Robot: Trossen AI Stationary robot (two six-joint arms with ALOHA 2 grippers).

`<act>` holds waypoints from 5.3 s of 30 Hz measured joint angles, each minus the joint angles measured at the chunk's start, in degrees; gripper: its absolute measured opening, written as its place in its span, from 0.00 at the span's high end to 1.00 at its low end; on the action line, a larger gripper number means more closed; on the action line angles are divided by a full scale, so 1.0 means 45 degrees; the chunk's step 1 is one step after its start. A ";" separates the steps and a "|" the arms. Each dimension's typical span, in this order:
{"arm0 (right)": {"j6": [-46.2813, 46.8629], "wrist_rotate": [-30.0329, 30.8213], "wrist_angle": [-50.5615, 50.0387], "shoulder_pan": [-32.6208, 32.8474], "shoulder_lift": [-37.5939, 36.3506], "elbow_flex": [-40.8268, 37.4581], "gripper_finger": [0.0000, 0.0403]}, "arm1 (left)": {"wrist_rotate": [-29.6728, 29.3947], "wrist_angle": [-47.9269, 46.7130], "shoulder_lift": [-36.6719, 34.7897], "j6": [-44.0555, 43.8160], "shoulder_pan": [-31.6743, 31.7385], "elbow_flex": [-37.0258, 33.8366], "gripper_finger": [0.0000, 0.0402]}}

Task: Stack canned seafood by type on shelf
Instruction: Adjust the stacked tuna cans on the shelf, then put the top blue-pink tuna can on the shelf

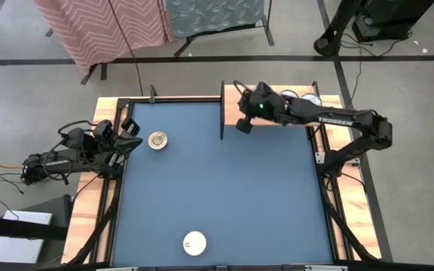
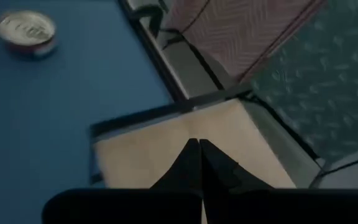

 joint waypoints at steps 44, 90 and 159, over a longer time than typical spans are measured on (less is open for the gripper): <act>0.6631 -0.6153 -0.7068 -0.7127 0.6244 1.0341 1.00 | -0.0405 0.0754 0.0002 0.0364 0.0000 0.0000 0.99; 0.6032 -0.6458 -1.0703 -0.6576 0.6190 0.8378 1.00 | 0.0492 0.0761 -0.0001 0.0568 0.0000 0.0000 0.99; 0.1343 -1.5127 0.2323 0.1237 1.1095 1.0535 0.99 | -0.2762 -1.6425 -0.0145 0.4358 0.0000 1.1935 0.99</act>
